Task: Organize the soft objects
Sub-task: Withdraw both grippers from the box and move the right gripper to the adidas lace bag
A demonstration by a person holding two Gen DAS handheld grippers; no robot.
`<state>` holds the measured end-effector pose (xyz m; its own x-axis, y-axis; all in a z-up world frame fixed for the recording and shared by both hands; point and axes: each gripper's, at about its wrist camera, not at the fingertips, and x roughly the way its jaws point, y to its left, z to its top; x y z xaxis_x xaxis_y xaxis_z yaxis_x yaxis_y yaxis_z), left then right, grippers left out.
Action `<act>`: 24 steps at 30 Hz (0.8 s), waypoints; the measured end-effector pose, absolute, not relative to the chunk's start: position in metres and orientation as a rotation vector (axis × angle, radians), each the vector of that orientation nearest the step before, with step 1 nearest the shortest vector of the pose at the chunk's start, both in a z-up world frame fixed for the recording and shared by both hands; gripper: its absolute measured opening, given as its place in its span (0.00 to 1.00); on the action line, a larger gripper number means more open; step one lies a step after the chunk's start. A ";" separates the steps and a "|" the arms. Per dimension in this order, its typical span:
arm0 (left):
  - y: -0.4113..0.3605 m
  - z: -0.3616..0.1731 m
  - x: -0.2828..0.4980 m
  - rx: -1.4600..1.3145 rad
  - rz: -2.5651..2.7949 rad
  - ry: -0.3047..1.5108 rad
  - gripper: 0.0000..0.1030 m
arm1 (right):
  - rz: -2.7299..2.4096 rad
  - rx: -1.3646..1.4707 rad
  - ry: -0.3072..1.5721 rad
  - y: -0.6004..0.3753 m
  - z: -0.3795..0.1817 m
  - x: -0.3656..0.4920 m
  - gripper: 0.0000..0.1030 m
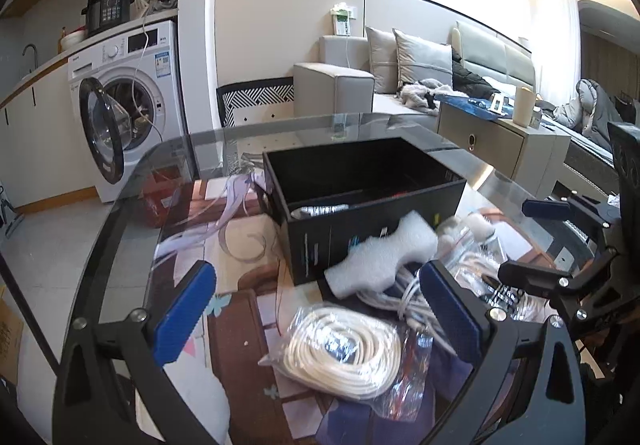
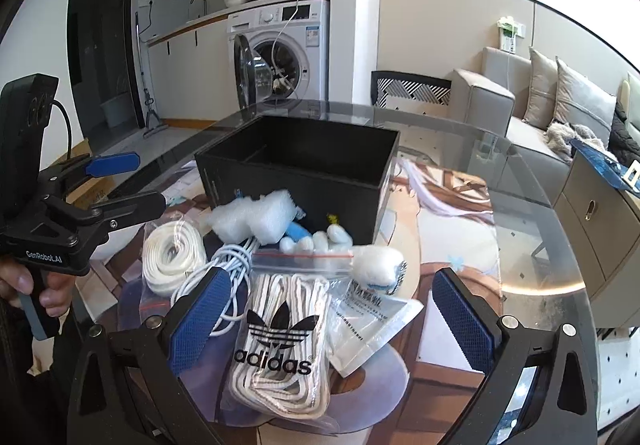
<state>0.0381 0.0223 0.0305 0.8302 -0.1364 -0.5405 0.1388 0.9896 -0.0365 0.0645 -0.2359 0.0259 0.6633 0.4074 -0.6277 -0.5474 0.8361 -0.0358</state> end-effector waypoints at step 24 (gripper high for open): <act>0.028 0.024 0.035 -0.015 -0.156 0.608 1.00 | 0.567 -0.428 0.733 -0.213 -0.005 0.061 0.99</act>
<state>0.0348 0.0279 0.0237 0.8093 -0.1498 -0.5680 0.1412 0.9882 -0.0595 0.0608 -0.2126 -0.0052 0.6071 0.3296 -0.7230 -0.6169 0.7690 -0.1675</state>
